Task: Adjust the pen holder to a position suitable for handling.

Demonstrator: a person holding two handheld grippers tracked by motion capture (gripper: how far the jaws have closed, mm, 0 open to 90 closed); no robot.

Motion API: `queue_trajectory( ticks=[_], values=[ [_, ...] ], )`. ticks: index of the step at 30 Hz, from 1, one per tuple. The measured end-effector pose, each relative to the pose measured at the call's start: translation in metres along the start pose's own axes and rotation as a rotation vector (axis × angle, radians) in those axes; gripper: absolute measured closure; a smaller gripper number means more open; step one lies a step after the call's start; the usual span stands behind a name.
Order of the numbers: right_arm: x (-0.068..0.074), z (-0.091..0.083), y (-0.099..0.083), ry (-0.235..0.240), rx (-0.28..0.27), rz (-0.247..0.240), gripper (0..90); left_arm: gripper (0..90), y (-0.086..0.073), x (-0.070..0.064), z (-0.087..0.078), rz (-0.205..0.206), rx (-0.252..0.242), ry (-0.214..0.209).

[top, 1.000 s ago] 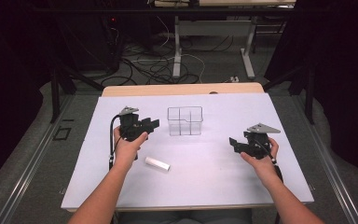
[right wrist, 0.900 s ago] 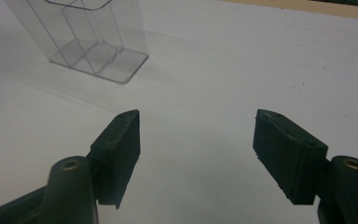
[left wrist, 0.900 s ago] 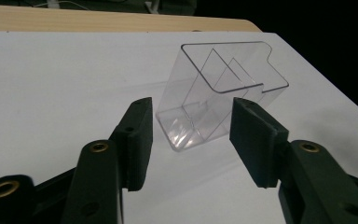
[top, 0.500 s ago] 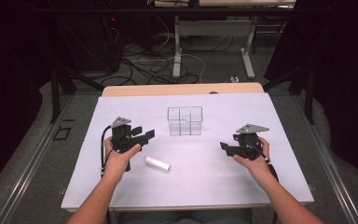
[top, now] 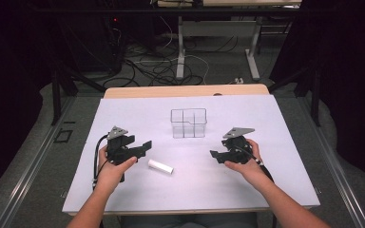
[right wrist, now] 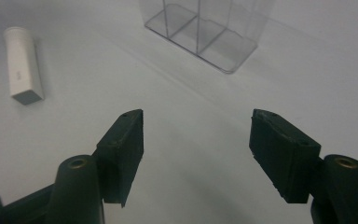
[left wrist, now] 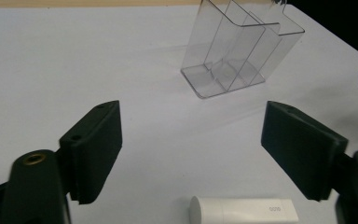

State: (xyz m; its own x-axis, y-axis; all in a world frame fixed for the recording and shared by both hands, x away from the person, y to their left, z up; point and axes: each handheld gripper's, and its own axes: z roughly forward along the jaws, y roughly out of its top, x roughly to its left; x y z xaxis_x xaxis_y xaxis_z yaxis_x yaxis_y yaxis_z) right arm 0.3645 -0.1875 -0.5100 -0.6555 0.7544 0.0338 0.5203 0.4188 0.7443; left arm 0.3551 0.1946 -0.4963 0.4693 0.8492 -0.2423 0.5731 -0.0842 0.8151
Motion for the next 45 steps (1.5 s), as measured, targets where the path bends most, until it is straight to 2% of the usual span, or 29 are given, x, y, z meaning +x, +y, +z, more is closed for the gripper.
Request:
queue_trajectory(
  ticks=[1, 4, 5, 10, 15, 16, 20, 21, 28, 38, 45],
  values=[
    [0.004, 0.004, 0.001, 0.007, -0.013, -0.005, 34.4, 16.0, -0.001, 0.001, -0.002, -0.01, -0.005, -0.004],
    [0.019, 0.014, 0.008, 0.032, 0.013, -0.046, 34.4, 13.8, -0.003, 0.005, -0.008, -0.033, -0.013, -0.008],
    [0.019, 0.014, 0.008, 0.032, 0.013, -0.046, 34.4, 13.8, -0.003, 0.006, -0.009, -0.038, -0.015, -0.011],
    [0.036, 0.025, 0.015, 0.076, 0.049, -0.078, 36.4, 6.9, -0.004, 0.01, -0.012, -0.062, -0.035, -0.011],
    [0.052, 0.038, 0.021, 0.116, 0.068, -0.132, 38.4, 1.6, -0.008, 0.011, -0.009, -0.05, -0.037, -0.014],
    [0.055, 0.04, 0.022, 0.127, 0.081, -0.131, 39.8, 1.1, -0.009, 0.011, -0.008, -0.049, -0.032, -0.01],
    [0.066, 0.048, 0.026, 0.168, 0.1, -0.135, 44.3, 0.5, -0.01, 0.012, -0.008, -0.044, -0.043, 0.004],
    [0.068, 0.051, 0.027, 0.174, 0.098, -0.154, 45.1, 0.2, -0.011, 0.013, -0.008, -0.041, -0.042, 0.011],
    [0.087, 0.067, 0.031, 0.225, 0.117, -0.16, 47.1, 1.2, -0.013, 0.014, -0.007, -0.057, -0.041, 0.015],
    [0.103, 0.079, 0.033, 0.276, 0.128, -0.171, 48.7, 5.0, -0.017, 0.014, -0.005, -0.061, -0.034, 0.02],
    [0.115, 0.088, 0.033, 0.29, 0.127, -0.194, 48.7, 7.8, -0.017, 0.015, -0.004, -0.054, -0.029, 0.024]
  ],
)
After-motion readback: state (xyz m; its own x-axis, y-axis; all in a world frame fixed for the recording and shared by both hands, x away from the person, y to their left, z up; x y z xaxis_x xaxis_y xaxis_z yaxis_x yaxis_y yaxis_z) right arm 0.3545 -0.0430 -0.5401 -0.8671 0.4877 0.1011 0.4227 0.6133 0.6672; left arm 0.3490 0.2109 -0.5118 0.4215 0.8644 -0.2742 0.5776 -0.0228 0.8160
